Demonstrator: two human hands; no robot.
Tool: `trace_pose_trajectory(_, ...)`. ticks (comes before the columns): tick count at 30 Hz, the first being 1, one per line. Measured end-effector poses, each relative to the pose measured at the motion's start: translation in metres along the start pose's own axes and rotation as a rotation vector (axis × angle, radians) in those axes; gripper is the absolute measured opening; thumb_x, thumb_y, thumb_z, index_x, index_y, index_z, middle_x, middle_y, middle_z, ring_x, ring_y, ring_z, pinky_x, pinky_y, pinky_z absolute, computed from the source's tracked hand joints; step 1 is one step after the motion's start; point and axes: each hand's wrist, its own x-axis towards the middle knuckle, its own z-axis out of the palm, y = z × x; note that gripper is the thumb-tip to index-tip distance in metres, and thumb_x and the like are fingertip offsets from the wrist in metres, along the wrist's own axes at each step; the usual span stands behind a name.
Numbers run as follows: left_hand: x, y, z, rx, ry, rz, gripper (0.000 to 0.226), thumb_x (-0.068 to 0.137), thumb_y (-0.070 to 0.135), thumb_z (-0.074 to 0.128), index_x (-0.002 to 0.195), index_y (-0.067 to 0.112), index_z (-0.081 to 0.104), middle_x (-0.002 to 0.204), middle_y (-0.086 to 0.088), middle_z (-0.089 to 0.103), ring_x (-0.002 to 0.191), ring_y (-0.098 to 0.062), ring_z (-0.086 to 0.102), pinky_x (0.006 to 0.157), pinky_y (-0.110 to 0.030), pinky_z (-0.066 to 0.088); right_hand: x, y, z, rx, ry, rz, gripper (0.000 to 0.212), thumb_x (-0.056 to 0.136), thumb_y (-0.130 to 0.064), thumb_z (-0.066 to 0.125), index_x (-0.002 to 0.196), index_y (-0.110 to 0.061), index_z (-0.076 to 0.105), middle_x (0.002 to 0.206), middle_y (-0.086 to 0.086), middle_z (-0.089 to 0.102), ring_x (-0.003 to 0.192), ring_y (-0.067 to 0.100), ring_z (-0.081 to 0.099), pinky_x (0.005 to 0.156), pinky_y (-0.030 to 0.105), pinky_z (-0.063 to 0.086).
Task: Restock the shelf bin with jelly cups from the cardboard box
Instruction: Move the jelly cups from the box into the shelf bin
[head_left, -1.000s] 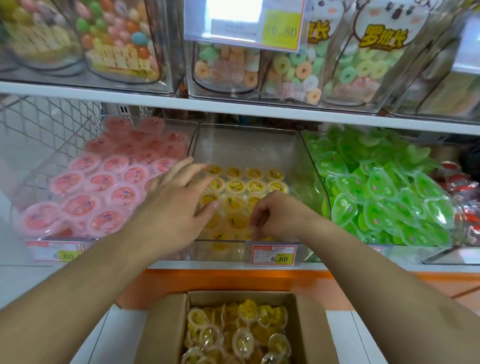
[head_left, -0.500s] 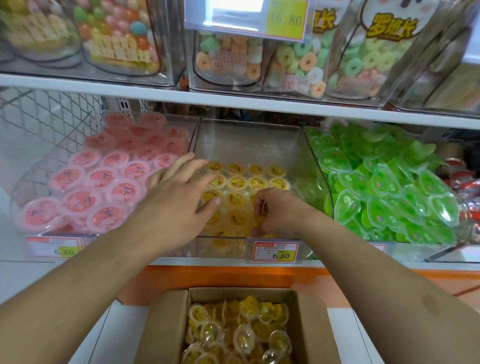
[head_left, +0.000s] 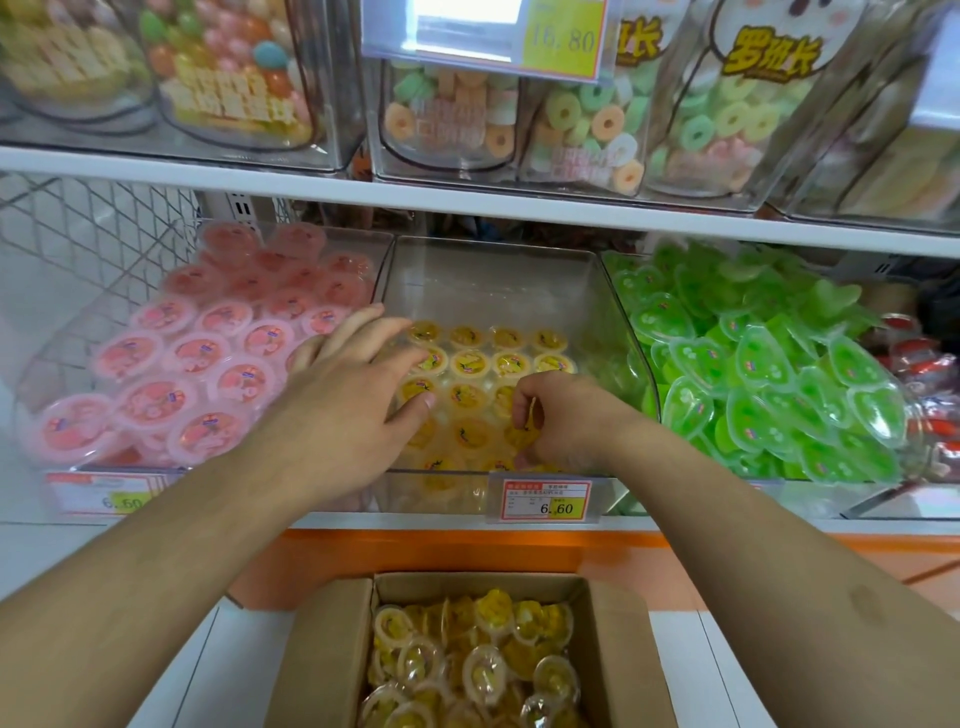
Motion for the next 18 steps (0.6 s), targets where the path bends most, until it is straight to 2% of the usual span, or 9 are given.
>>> trace_pose_trajectory(3,0.0001,-0.0004,-0.0004,0.004,-0.007,-0.004,0.052,0.102,0.058,0.043,0.149,0.035,0.048,0.167,0.015,0.022,0.157,-0.009,0.000,0.123,-0.048,0.012,0.0005,0.0019,-0.0026,0.015,-0.002,0.003,0.040,0.072,-0.020,0.096,0.099,-0.023,0.067,0.094,-0.006,0.060,0.082,0.011,0.058,0.068,0.026,0.048)
trace_pose_trajectory(8,0.0004,-0.0002,-0.0019,0.004,-0.009,-0.006,0.053,0.102,0.059,0.042,0.149,0.036,0.047,0.167,0.015,0.023,0.157,-0.009,0.001,0.123,-0.047,0.012,-0.0011,0.0042,-0.0025,-0.078,-0.032,-0.038,0.038,0.076,-0.008,0.083,0.101,-0.028,0.064,0.101,-0.007,0.060,0.092,0.016,0.060,0.071,0.026,0.051)
trace_pose_trajectory(11,-0.0005,0.0010,-0.0031,0.003,-0.016,-0.007,0.053,0.102,0.059,0.041,0.149,0.035,0.047,0.167,0.015,0.023,0.157,-0.009,0.001,0.123,-0.047,0.011,-0.0008,0.0040,-0.0018,-0.089,-0.001,-0.055,0.038,0.072,-0.011,0.087,0.097,-0.027,0.063,0.095,-0.008,0.057,0.088,0.016,0.056,0.068,0.028,0.049)
trace_pose_trajectory(14,-0.0015,0.0014,-0.0046,0.000,-0.019,-0.014,0.053,0.102,0.059,0.041,0.149,0.036,0.046,0.167,0.016,0.022,0.157,-0.008,0.000,0.123,-0.047,0.010,-0.0027,0.0038,-0.0039,-0.096,-0.004,-0.055,0.039,0.072,-0.014,0.089,0.098,-0.027,0.064,0.096,-0.008,0.057,0.090,0.016,0.057,0.072,0.030,0.052)
trace_pose_trajectory(18,-0.0015,0.0008,-0.0048,-0.008,-0.017,-0.015,0.051,0.102,0.058,0.043,0.148,0.036,0.048,0.167,0.016,0.023,0.157,-0.008,0.001,0.123,-0.046,0.009,-0.0051,0.0030,-0.0064,-0.126,-0.027,-0.048,0.041,0.074,-0.001,0.079,0.102,-0.028,0.065,0.102,-0.008,0.059,0.097,0.018,0.061,0.078,0.032,0.057)
